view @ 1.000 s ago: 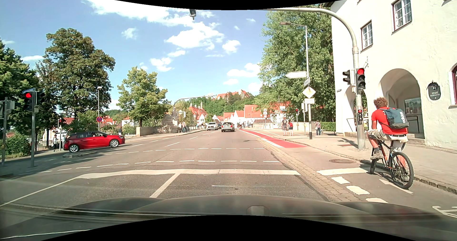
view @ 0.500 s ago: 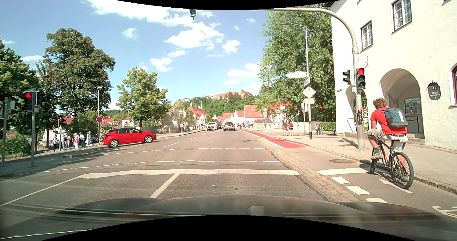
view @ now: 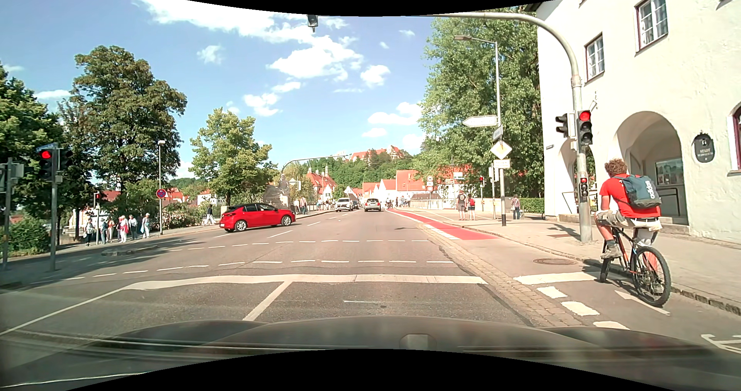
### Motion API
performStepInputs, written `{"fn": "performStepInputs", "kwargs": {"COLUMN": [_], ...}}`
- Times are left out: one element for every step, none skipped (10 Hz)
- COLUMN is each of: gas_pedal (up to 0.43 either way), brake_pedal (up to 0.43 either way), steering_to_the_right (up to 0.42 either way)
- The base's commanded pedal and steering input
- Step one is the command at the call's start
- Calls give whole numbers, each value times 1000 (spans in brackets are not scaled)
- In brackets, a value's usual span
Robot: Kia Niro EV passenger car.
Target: Follow the waypoints while adhering to traffic rules and regulations
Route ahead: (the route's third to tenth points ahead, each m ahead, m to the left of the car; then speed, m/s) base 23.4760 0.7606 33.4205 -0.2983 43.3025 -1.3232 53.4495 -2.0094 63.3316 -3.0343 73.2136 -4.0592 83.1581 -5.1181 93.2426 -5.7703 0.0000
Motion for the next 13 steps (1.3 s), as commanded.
{"fn": "performStepInputs", "kwargs": {"gas_pedal": [0,0,0,0,0,0,0,0,0,0,0,0,0], "brake_pedal": [579,579,579,579,579,579,579,579,579,579,579,579,579], "steering_to_the_right": [-13,-13,-13,-14,-13,-13,-14,-13,-13,-14,-13,-13,-13]}}
